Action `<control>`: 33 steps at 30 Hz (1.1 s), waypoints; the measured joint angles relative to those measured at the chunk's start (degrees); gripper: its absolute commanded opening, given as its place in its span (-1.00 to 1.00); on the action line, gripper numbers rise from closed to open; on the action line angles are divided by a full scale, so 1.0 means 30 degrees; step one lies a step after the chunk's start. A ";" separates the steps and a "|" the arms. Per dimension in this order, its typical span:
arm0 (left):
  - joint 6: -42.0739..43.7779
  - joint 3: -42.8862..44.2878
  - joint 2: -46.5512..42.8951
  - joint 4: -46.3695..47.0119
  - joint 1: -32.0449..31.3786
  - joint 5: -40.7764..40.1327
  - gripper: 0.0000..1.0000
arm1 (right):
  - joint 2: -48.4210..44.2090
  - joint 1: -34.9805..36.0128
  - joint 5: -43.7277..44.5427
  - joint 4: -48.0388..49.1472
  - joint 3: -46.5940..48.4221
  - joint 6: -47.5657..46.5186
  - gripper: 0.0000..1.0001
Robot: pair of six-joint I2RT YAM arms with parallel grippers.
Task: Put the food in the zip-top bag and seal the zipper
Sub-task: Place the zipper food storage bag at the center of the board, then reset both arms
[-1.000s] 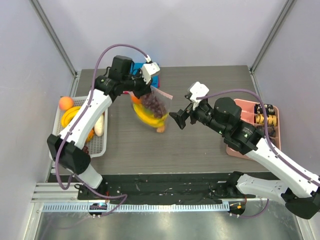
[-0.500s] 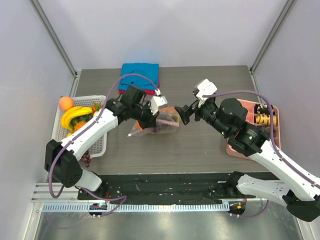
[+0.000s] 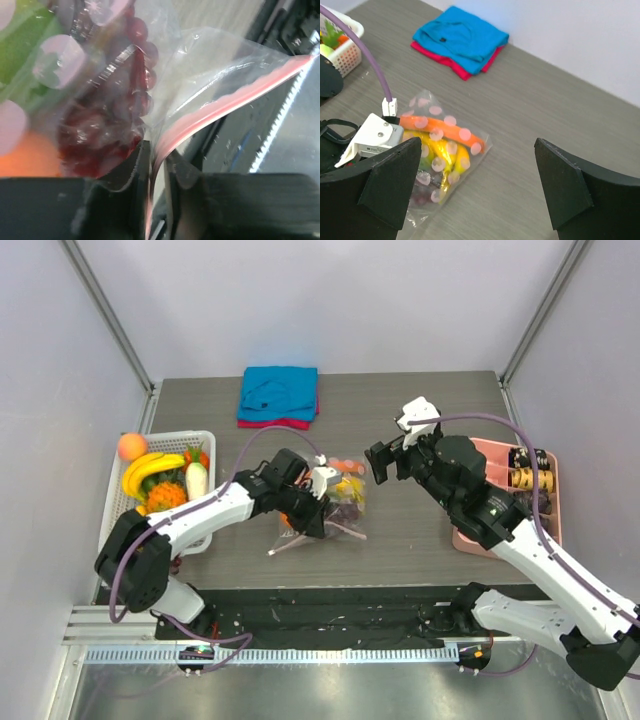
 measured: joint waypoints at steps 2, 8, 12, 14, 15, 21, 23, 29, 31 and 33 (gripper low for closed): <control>-0.0277 0.0015 0.0481 0.0619 -0.0160 -0.0481 -0.27 | 0.0138 -0.0503 -0.0328 -0.0306 -0.0131 0.0408 0.99; 0.0481 0.0350 0.1078 0.0423 -0.0153 -0.0801 0.62 | 0.0882 -0.2171 -0.2193 -0.1916 0.0036 0.1435 0.99; 0.1486 0.2215 -0.0474 -0.1676 -0.0095 -0.0452 0.99 | 0.0998 -0.2951 -0.4146 -0.3315 0.0532 0.2033 0.99; 0.1829 0.3483 -0.1545 -0.2739 0.0051 -0.0430 0.99 | 0.0933 -0.3177 -0.4947 -0.3752 0.0831 0.2419 1.00; 0.1989 0.4299 -0.2171 -0.3410 0.0197 -0.0437 1.00 | 0.0882 -0.3235 -0.5173 -0.3905 0.0918 0.2586 0.99; 0.2492 0.7832 -0.4794 -0.6528 0.3315 -0.0444 1.00 | -0.0102 -0.4211 -0.6455 -0.4612 0.0998 0.3934 0.99; 0.2412 0.8699 -0.4626 -0.7759 0.5362 -0.0022 1.00 | -0.0583 -0.5027 -0.6754 -0.4670 0.0998 0.4422 1.00; 0.1304 0.8735 -0.4641 -0.9355 0.9850 -0.1056 0.99 | -0.2521 -0.7111 -0.6929 -0.4896 0.0481 0.5122 0.99; 0.1151 0.8327 -0.5093 -0.9551 0.9967 -0.1545 0.99 | -0.3257 -0.7745 -0.6929 -0.4889 -0.0160 0.5289 1.00; 0.1035 0.7686 -0.5741 -0.9734 0.9967 -0.2062 1.00 | -0.3810 -0.8189 -0.6900 -0.4969 -0.0831 0.5377 0.99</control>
